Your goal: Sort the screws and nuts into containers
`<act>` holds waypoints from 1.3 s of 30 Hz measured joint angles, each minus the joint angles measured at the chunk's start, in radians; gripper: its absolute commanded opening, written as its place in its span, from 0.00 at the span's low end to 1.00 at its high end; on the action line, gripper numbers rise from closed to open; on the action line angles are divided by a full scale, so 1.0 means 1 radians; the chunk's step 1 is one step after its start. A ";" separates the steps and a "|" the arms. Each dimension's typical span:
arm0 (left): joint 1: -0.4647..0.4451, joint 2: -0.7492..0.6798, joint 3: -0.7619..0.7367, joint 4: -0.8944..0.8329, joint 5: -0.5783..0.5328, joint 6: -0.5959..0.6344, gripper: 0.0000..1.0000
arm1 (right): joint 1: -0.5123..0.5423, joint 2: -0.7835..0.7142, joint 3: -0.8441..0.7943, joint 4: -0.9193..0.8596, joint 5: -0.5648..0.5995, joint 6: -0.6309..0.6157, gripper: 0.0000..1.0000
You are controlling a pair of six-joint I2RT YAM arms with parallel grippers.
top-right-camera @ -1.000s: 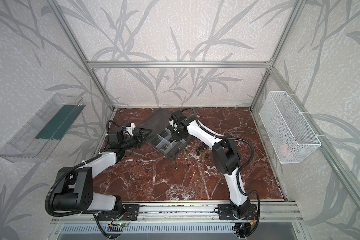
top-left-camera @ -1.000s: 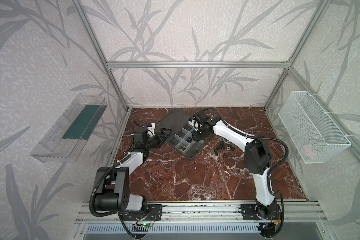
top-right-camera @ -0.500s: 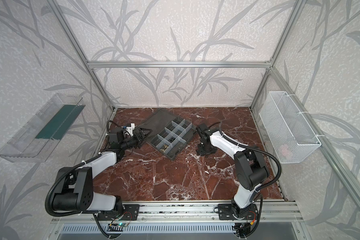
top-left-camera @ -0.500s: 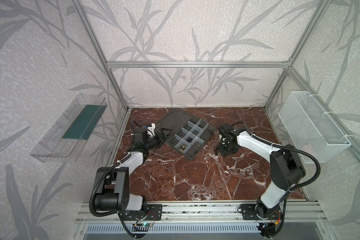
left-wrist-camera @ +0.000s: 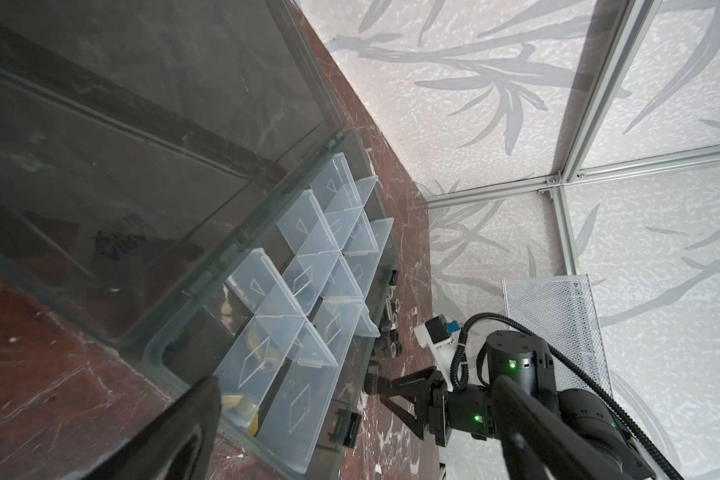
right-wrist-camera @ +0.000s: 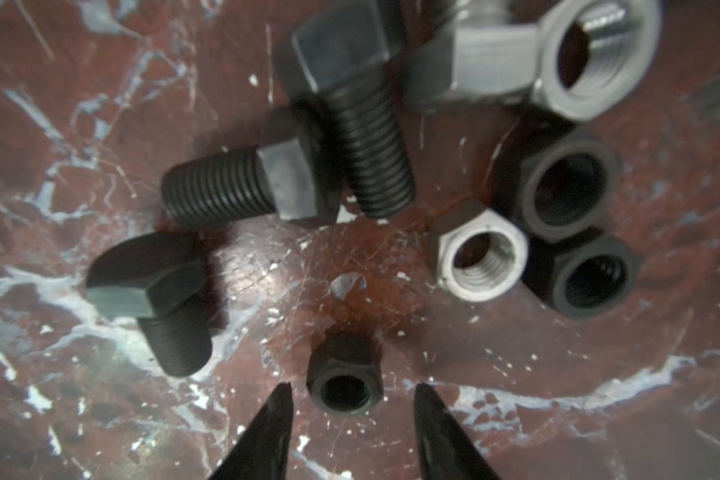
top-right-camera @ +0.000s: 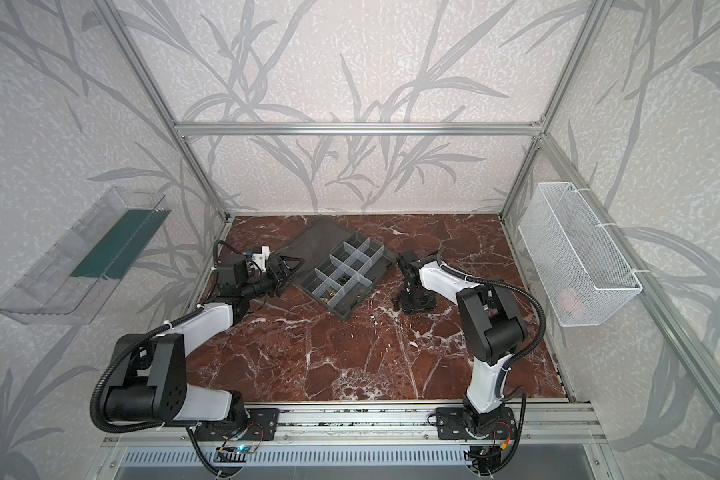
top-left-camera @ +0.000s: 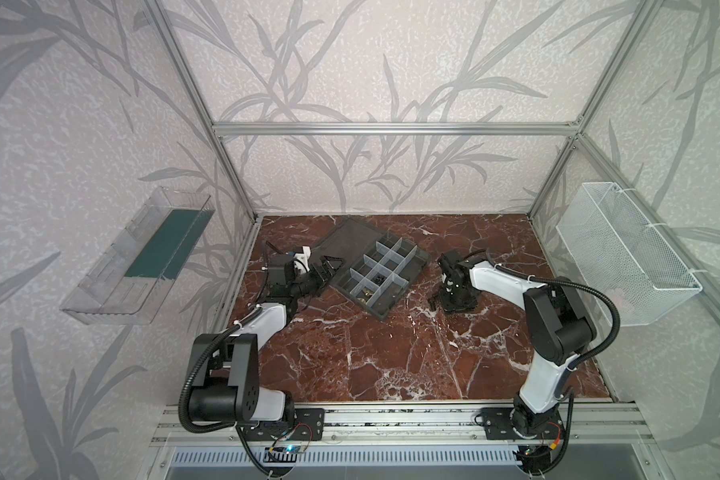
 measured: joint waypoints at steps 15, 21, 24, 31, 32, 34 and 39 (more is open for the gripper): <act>0.000 0.003 0.001 -0.002 0.000 0.000 0.99 | -0.005 0.031 0.013 0.038 -0.019 -0.025 0.41; 0.000 0.003 0.001 -0.002 0.000 0.000 0.99 | -0.008 0.032 0.014 0.047 -0.021 -0.029 0.22; 0.000 0.003 0.001 -0.002 0.000 0.000 0.99 | -0.009 0.032 0.015 0.051 -0.023 -0.029 0.11; 0.000 0.003 0.001 -0.003 0.000 0.000 1.00 | -0.009 0.020 0.024 0.054 -0.064 -0.042 0.00; 0.000 0.003 0.001 -0.003 0.000 0.000 0.99 | -0.009 0.016 0.036 0.050 -0.076 -0.048 0.00; 0.000 0.003 0.001 -0.003 0.000 0.000 1.00 | -0.009 0.002 0.086 0.045 -0.106 -0.060 0.00; 0.000 0.003 0.001 0.002 0.000 -0.008 0.99 | -0.009 -0.019 0.262 0.069 -0.178 -0.089 0.00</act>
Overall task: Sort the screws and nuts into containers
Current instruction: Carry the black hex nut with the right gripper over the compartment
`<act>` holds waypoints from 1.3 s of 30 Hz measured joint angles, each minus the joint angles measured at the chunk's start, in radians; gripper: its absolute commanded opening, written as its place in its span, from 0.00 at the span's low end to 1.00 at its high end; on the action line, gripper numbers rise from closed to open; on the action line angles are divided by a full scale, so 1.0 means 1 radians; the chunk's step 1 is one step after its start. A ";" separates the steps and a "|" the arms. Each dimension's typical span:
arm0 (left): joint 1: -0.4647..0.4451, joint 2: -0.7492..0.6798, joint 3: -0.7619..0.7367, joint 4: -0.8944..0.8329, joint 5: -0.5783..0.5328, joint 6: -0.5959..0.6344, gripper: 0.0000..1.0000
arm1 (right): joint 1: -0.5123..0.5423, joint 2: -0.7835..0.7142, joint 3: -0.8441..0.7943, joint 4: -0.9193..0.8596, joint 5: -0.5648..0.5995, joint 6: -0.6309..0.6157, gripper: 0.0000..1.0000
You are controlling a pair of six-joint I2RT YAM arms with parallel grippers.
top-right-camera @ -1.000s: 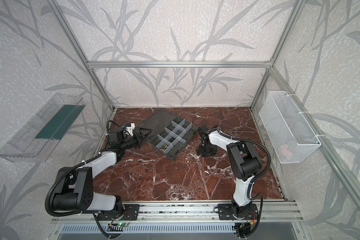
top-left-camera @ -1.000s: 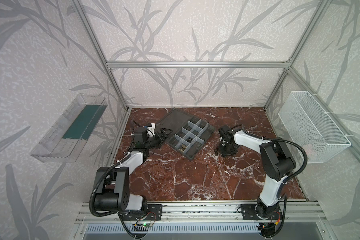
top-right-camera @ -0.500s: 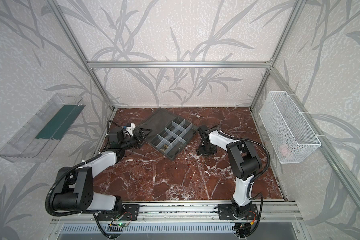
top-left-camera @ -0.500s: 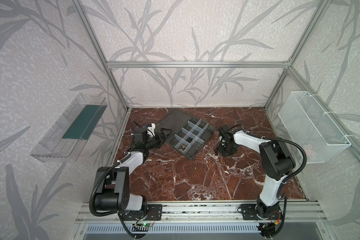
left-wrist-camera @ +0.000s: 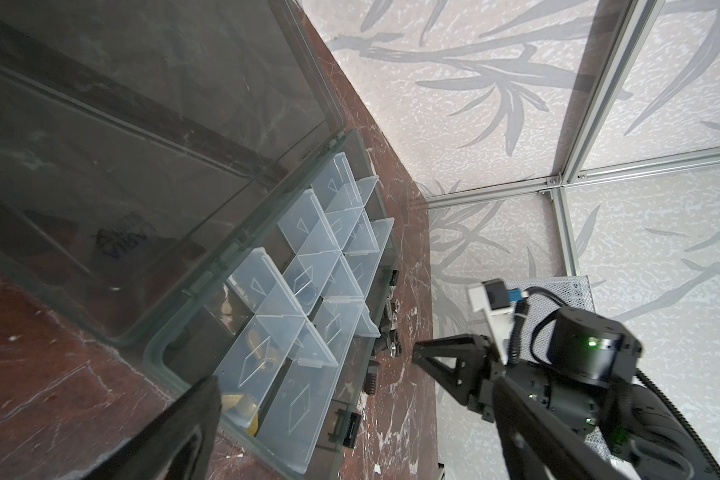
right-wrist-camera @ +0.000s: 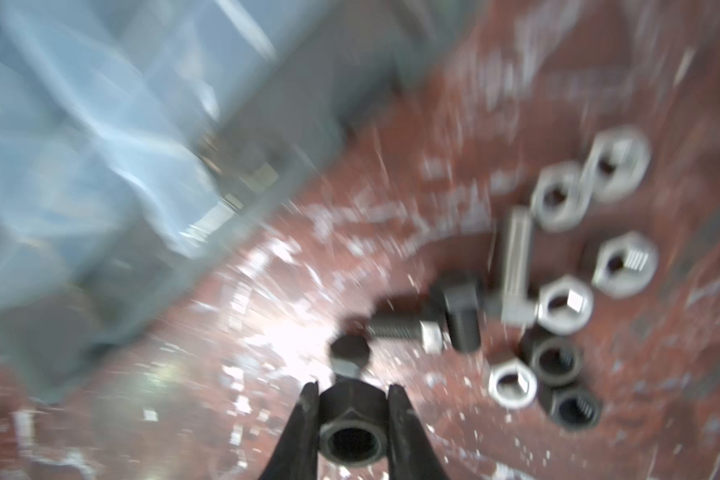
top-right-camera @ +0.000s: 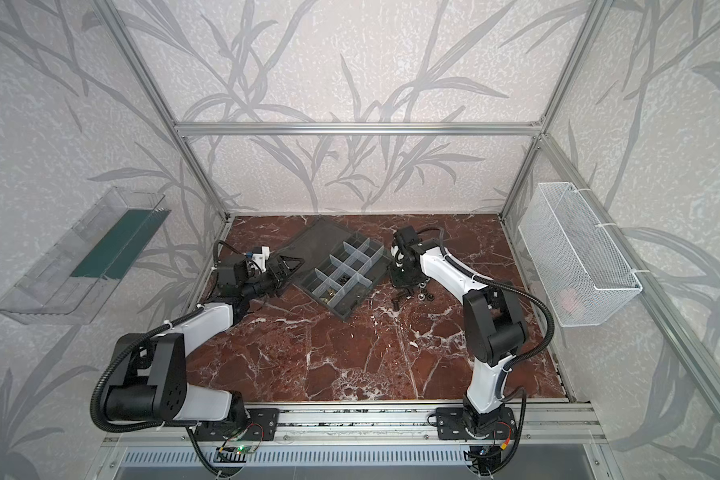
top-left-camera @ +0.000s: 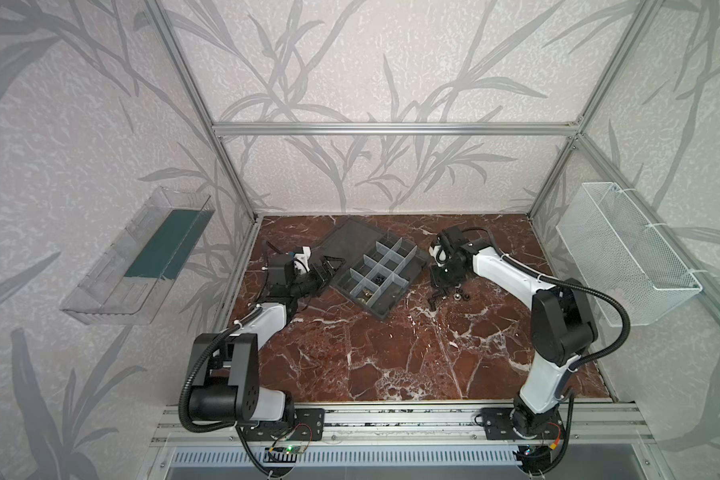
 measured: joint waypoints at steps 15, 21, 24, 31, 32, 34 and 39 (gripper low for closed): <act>0.000 -0.001 0.000 0.007 0.000 -0.008 0.99 | 0.093 0.326 0.475 0.035 -0.043 -0.005 0.00; 0.000 -0.003 0.000 0.009 0.000 -0.011 0.99 | 0.119 0.429 0.526 0.039 -0.040 0.010 0.00; 0.000 -0.007 0.000 0.013 0.000 -0.011 1.00 | 0.118 0.455 0.532 0.039 -0.040 0.019 0.02; 0.000 -0.008 0.000 0.016 0.000 -0.011 0.99 | 0.119 0.493 0.570 0.019 -0.039 0.013 0.33; 0.000 -0.008 0.000 0.016 0.000 -0.011 1.00 | 0.119 0.493 0.571 0.018 -0.039 0.011 0.38; 0.000 -0.008 0.000 0.021 0.000 -0.012 1.00 | 0.122 0.493 0.577 0.011 -0.039 0.000 0.44; 0.000 -0.008 0.000 0.030 0.000 -0.016 0.99 | 0.126 0.489 0.599 -0.008 -0.031 -0.014 0.48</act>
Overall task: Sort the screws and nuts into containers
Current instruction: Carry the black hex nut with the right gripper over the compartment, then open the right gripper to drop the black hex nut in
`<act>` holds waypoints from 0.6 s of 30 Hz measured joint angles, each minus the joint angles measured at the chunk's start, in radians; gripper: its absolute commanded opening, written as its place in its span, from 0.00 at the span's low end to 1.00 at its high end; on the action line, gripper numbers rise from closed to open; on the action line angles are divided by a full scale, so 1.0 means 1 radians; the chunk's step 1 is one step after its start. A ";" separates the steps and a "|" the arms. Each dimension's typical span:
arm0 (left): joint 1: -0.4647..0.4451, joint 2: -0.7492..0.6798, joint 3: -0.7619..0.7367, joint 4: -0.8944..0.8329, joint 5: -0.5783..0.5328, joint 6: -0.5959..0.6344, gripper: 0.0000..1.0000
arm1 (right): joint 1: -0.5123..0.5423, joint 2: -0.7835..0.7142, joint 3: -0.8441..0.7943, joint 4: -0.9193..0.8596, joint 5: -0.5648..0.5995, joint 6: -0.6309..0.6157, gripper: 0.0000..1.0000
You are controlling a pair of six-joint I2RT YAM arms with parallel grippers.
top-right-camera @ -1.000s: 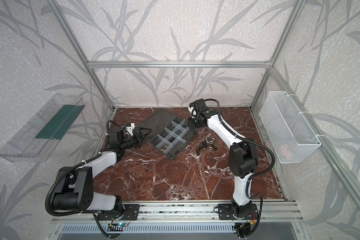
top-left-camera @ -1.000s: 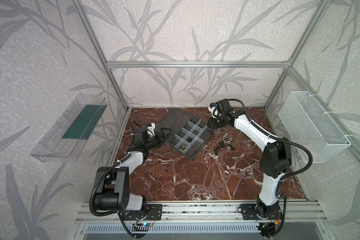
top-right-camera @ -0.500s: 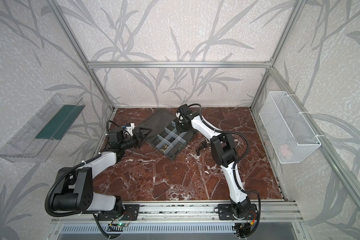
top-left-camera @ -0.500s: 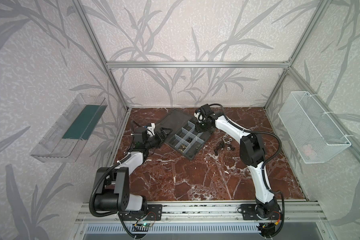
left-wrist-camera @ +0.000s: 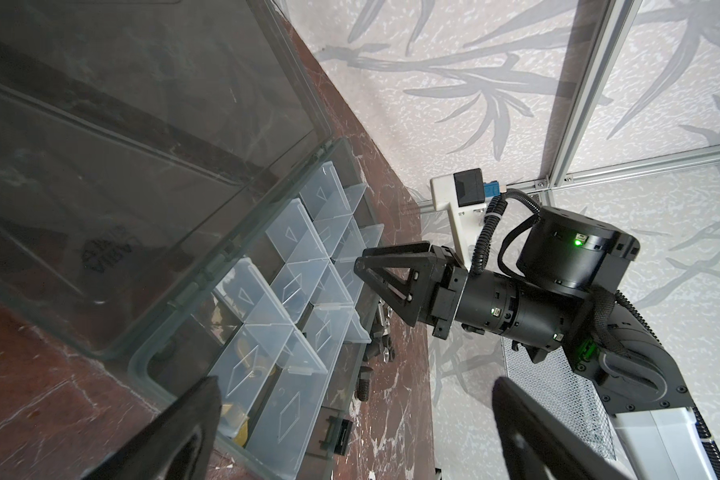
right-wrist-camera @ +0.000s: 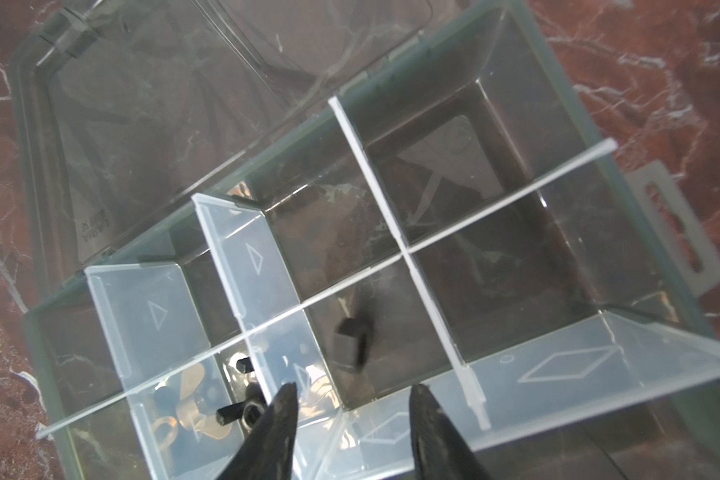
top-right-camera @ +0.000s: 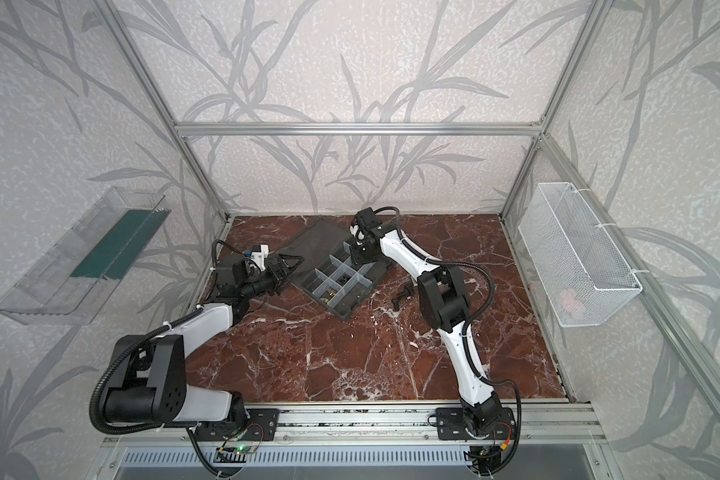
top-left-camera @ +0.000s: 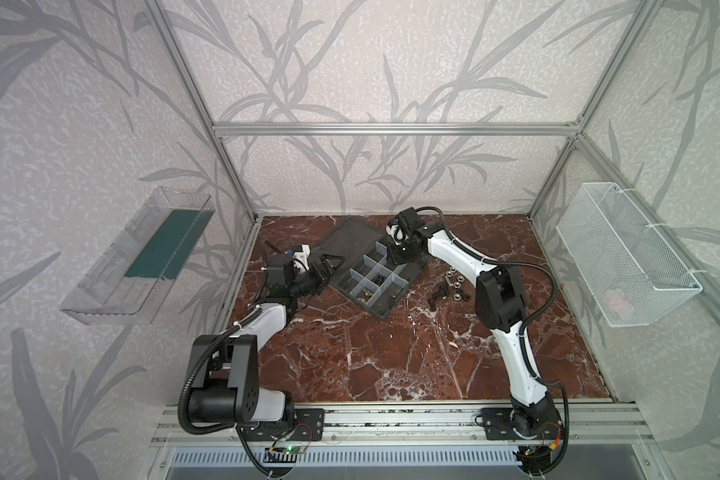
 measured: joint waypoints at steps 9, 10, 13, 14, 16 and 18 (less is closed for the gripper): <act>0.000 0.000 0.000 0.002 0.000 -0.006 0.99 | -0.010 -0.276 -0.216 -0.039 0.130 -0.012 0.49; 0.000 0.000 0.000 0.000 0.000 -0.006 0.99 | -0.023 -0.333 -0.264 -0.042 0.146 -0.006 0.50; 0.000 0.000 0.000 -0.004 0.000 -0.003 1.00 | -0.093 -0.483 -0.404 -0.052 0.169 0.029 0.50; 0.000 0.000 0.000 -0.006 0.000 -0.002 1.00 | -0.130 -0.525 -0.455 -0.055 0.168 0.043 0.50; 0.000 0.000 0.000 -0.013 0.000 0.000 1.00 | -0.211 -0.584 -0.565 -0.051 0.147 0.068 0.50; 0.000 0.000 0.001 -0.024 0.000 0.006 0.99 | -0.291 -0.622 -0.687 -0.034 0.120 0.090 0.49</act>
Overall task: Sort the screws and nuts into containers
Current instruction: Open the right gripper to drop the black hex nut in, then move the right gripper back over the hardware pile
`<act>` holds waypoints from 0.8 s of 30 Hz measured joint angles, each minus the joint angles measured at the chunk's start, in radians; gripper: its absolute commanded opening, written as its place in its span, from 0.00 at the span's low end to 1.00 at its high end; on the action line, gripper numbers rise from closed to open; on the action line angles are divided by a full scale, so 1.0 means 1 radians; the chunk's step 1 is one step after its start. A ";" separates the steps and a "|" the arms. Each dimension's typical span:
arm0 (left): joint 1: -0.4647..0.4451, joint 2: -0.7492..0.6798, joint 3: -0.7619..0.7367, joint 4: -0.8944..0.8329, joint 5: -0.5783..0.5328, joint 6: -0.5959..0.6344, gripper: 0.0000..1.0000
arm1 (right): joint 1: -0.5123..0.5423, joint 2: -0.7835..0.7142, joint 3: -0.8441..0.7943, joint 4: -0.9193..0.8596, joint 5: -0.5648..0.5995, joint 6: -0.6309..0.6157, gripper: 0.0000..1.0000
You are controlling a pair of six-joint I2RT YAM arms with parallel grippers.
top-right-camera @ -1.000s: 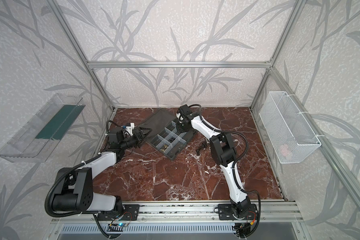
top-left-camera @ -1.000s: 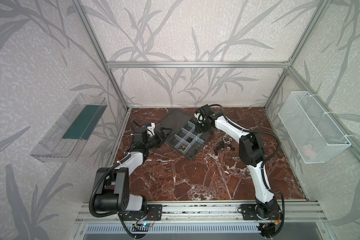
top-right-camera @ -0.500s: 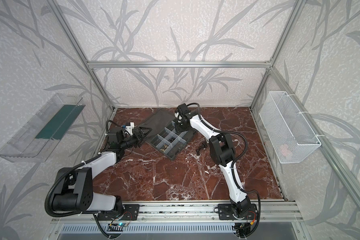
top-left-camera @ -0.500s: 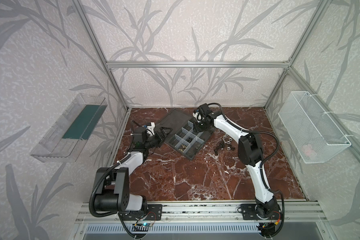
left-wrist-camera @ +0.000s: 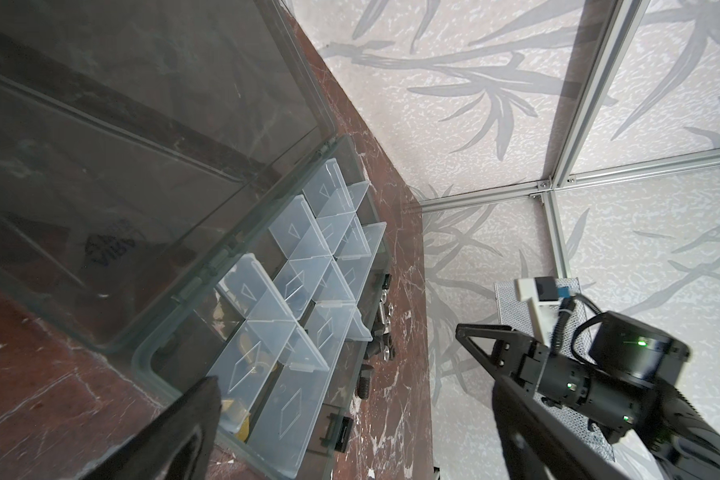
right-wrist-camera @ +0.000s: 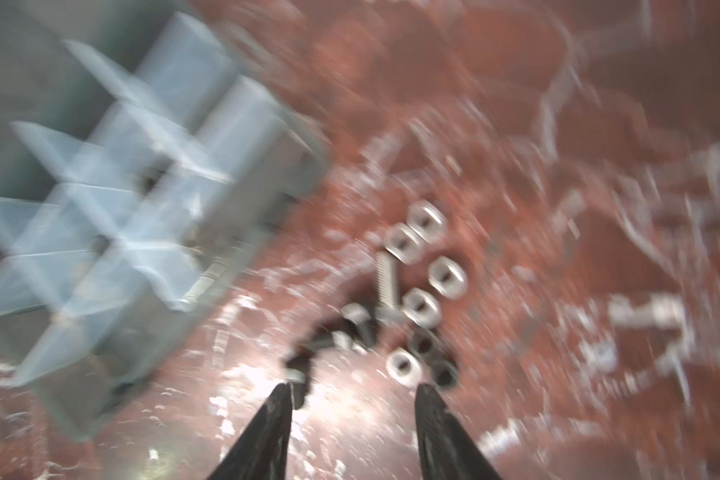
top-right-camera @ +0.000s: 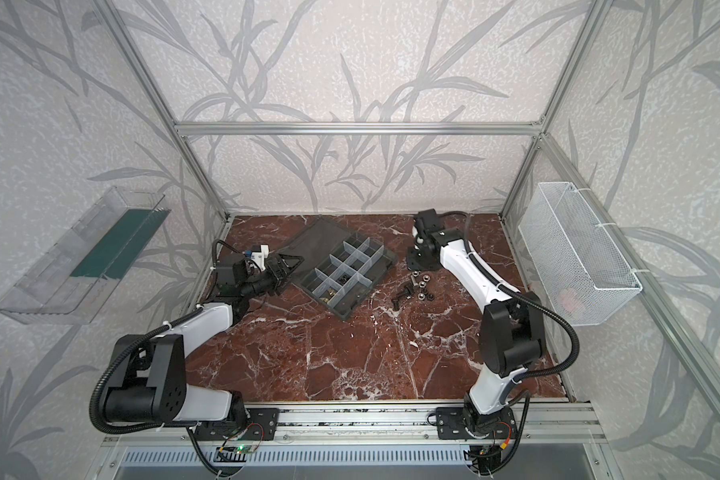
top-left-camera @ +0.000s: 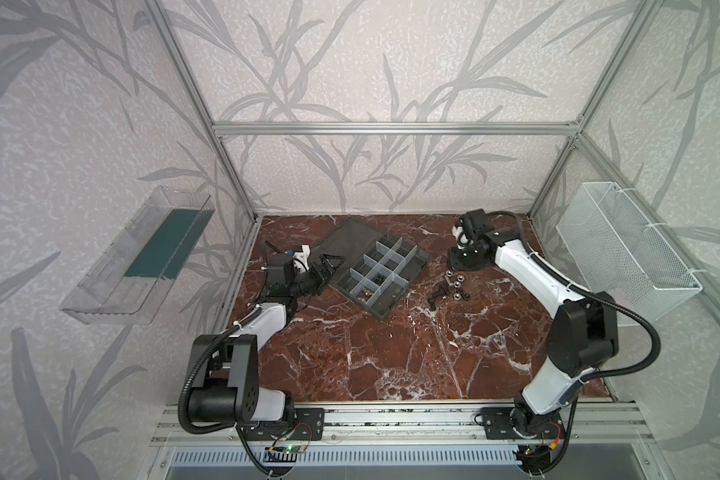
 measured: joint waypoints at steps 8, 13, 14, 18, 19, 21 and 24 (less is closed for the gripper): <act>0.000 0.031 0.013 0.010 0.009 -0.006 1.00 | -0.103 0.005 -0.212 -0.002 -0.055 0.019 0.49; 0.000 0.048 0.013 0.031 0.013 -0.020 1.00 | -0.098 0.087 -0.171 0.017 -0.049 0.003 0.50; 0.000 0.048 0.013 0.032 0.013 -0.021 0.99 | -0.098 0.103 -0.166 0.017 -0.046 0.001 0.50; 0.000 0.048 0.013 0.037 0.013 -0.021 1.00 | -0.098 0.161 -0.147 0.017 -0.026 -0.012 0.49; 0.000 0.048 0.013 0.036 0.012 -0.021 1.00 | -0.098 0.172 -0.140 0.018 -0.016 -0.016 0.49; 0.000 0.048 0.013 0.035 0.012 -0.021 1.00 | -0.098 0.182 -0.129 0.018 -0.006 -0.024 0.47; 0.000 0.048 0.013 0.028 0.011 -0.020 1.00 | -0.098 0.183 -0.117 0.021 0.003 -0.034 0.44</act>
